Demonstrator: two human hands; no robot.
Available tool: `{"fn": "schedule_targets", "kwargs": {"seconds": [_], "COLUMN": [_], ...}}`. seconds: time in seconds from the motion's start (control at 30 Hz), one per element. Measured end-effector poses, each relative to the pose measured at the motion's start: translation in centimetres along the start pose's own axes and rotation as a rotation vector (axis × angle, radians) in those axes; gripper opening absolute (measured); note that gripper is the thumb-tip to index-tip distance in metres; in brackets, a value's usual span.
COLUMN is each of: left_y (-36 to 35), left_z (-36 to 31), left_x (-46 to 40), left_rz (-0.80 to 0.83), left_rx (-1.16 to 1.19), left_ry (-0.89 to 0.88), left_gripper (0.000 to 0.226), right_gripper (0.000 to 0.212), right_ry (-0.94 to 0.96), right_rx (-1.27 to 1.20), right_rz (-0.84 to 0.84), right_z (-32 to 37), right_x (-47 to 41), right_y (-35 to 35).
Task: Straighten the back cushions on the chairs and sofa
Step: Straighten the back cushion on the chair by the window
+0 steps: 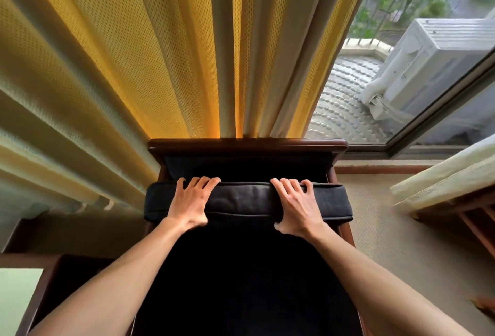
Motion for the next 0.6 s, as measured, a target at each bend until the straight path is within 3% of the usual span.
{"fn": "schedule_targets", "kwargs": {"seconds": [0.3,0.6], "left_y": [0.4,-2.0], "left_z": [1.1,1.7], "left_x": [-1.9,-2.7], "left_rz": [-0.096,-0.121], "left_rx": [0.008,0.106], "left_ry": [0.093,0.118], "left_gripper": [0.108,0.109], "right_gripper": [0.122,0.103], "right_ry": [-0.158,-0.161], "right_rx": [-0.022,0.004], "right_rz": [-0.017,-0.055], "right_z": [-3.5,-3.9], "right_x": [-2.1,-2.7], "right_y": [-0.2,-1.1]}}
Point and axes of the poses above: each hand's wrist, its own x-axis away from the middle knuckle, its own y-axis out of the back of the hand, z = x × y, the point moved 5 cm from there along -x, towards the middle knuckle, and after that the axes turned 9 degrees about -x, right-handed, at the moved point
